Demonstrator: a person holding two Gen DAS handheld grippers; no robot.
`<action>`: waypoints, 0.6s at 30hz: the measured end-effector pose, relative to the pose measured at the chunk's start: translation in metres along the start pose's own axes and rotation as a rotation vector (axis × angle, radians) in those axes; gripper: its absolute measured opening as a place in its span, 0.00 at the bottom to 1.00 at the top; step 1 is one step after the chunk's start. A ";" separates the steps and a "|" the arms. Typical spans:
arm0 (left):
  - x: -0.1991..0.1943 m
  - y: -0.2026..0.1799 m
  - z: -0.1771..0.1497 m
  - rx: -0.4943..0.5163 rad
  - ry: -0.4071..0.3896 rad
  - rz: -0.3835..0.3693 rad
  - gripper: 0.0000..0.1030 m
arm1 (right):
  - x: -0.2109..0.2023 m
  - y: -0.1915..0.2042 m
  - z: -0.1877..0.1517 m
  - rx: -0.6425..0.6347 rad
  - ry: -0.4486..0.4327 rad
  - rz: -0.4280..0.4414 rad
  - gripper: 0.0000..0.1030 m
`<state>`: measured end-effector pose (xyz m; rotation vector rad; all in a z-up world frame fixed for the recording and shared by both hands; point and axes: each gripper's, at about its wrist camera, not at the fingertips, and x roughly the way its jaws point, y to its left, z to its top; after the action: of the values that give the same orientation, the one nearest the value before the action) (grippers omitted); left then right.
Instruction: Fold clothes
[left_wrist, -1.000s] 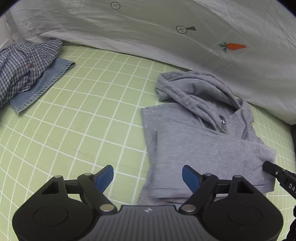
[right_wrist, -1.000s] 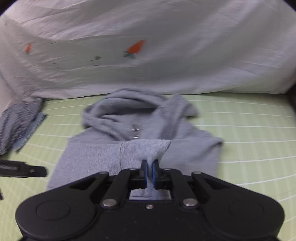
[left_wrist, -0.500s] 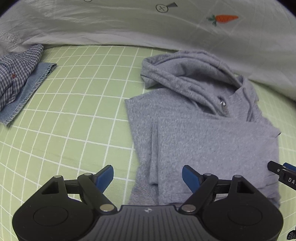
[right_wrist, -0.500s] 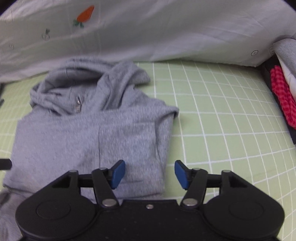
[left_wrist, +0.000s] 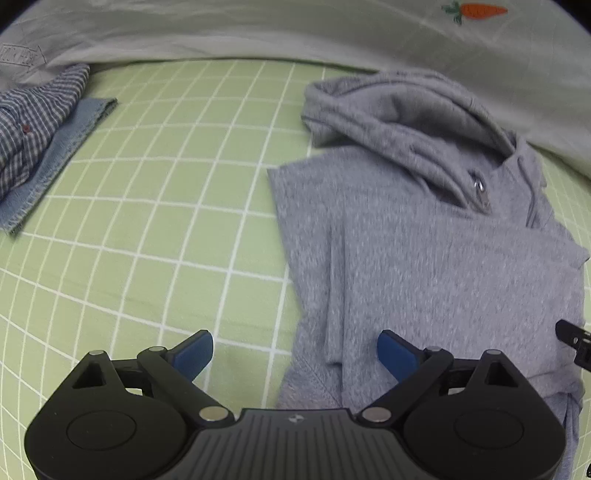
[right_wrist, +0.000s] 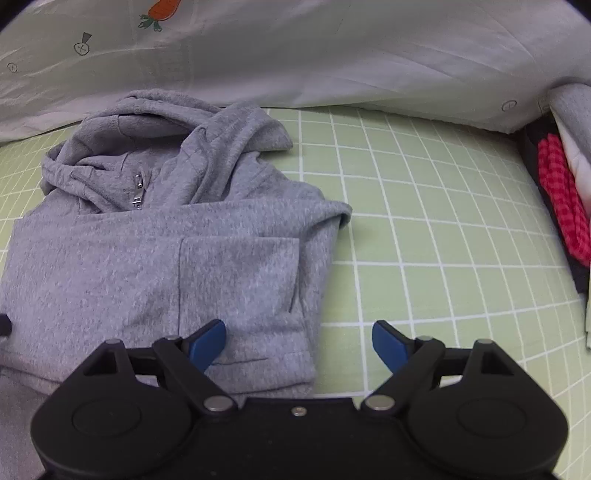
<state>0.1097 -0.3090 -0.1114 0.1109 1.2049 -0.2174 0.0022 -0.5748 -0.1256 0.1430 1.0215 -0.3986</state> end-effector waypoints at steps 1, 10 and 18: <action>-0.005 0.002 0.004 -0.009 -0.019 -0.007 0.93 | -0.002 0.000 0.002 -0.005 -0.002 0.000 0.85; -0.020 0.027 0.057 -0.136 -0.132 -0.017 0.93 | -0.005 -0.007 0.048 0.039 -0.097 0.035 0.95; 0.009 0.032 0.121 -0.184 -0.202 0.038 0.93 | 0.038 -0.012 0.107 0.101 -0.138 0.069 0.96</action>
<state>0.2306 -0.3032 -0.0771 -0.0484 1.0157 -0.0815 0.1003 -0.6280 -0.1012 0.2373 0.8587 -0.3922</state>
